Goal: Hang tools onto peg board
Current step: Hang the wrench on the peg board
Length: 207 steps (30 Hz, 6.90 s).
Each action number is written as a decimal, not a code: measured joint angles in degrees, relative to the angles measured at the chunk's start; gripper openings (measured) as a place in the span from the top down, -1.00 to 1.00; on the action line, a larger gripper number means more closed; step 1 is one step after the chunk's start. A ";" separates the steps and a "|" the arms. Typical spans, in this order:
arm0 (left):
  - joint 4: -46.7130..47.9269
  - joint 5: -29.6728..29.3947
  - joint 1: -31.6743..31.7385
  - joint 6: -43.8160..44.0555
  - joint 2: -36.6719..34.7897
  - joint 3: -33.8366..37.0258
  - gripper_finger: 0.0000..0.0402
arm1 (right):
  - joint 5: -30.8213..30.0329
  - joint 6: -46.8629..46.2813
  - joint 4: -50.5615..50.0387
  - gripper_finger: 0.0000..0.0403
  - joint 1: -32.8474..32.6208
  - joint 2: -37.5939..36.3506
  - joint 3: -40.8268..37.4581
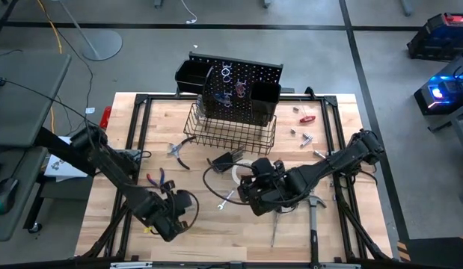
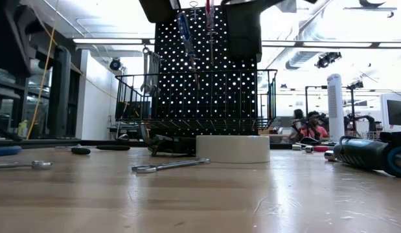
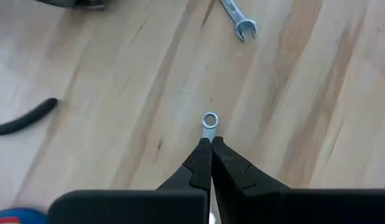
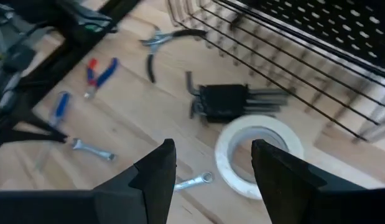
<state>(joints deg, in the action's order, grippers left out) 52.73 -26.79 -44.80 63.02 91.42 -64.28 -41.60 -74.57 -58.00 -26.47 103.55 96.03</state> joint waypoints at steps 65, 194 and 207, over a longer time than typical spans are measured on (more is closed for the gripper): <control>-25.00 8.80 -7.39 12.38 -1.31 22.77 1.00 | 15.03 -13.46 5.92 1.00 -9.19 11.96 0.66; -53.57 -2.25 -8.80 -5.08 18.77 11.63 1.00 | 41.39 15.74 33.79 -0.07 -5.74 46.95 36.85; -45.17 -4.06 -8.35 -9.63 15.32 11.91 1.00 | 41.77 23.32 32.07 -0.07 -4.64 46.95 38.43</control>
<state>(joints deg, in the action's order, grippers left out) 7.57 -30.84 -53.15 53.39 106.74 -52.38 0.18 -51.25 -25.93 -31.11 150.50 134.46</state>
